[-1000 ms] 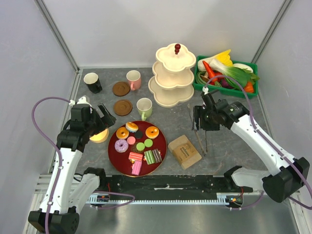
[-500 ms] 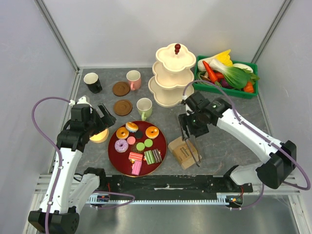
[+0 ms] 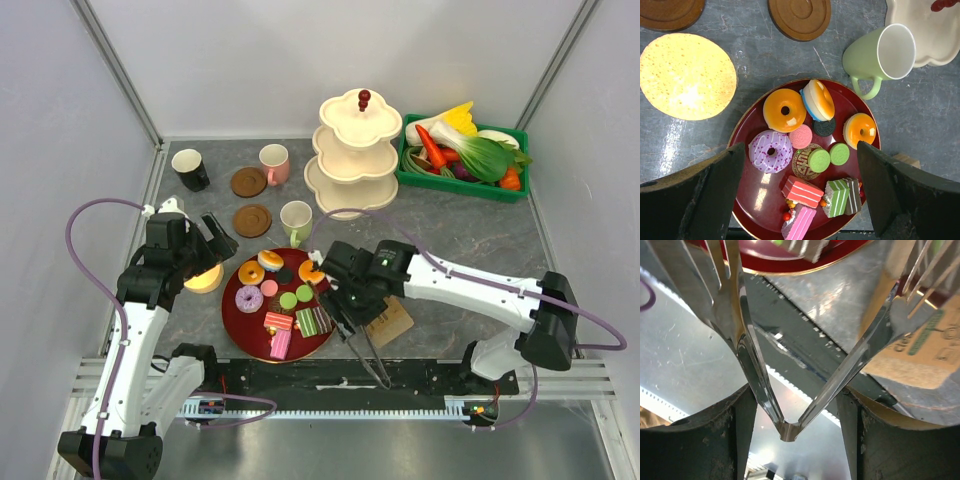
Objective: Serve the afternoon tea
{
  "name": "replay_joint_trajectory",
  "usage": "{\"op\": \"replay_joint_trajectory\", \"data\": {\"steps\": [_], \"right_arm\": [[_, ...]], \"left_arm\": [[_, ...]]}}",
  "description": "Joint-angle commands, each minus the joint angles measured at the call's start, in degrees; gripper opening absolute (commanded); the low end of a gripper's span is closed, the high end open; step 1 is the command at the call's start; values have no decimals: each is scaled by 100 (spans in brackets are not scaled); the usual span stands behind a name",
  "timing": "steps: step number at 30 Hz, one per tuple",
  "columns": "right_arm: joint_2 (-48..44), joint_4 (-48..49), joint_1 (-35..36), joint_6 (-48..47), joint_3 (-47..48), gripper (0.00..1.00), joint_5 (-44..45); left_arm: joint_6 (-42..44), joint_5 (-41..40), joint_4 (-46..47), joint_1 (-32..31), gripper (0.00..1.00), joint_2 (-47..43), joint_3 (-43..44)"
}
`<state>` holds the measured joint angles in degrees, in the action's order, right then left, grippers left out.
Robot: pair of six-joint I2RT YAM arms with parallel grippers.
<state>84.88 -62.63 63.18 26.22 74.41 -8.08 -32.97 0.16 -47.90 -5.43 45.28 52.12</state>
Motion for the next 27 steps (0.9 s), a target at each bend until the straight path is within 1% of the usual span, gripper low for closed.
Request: {"op": "replay_joint_trajectory", "data": {"steps": [1,4,8,13,21,27], "right_arm": [[142,-39,440,305,205,69,-396],[222,-12,625,401,188,69,-370],[309,163,643,516,100,69,-46],[801,120,626,262,521,71,244],[1478,102,222,-2,1136,71,377],[2075,357,-16,-81,1295,70,61]], "left_arm": [[186,62,53,33,98,-1,114],[177,71,53,33,98,-10,79],[186,106,61,25,98,-28,62],[186,186,61,33,98,-36,62],[195,195,70,33,98,-45,53],[186,230,105,33,98,7,26]]}}
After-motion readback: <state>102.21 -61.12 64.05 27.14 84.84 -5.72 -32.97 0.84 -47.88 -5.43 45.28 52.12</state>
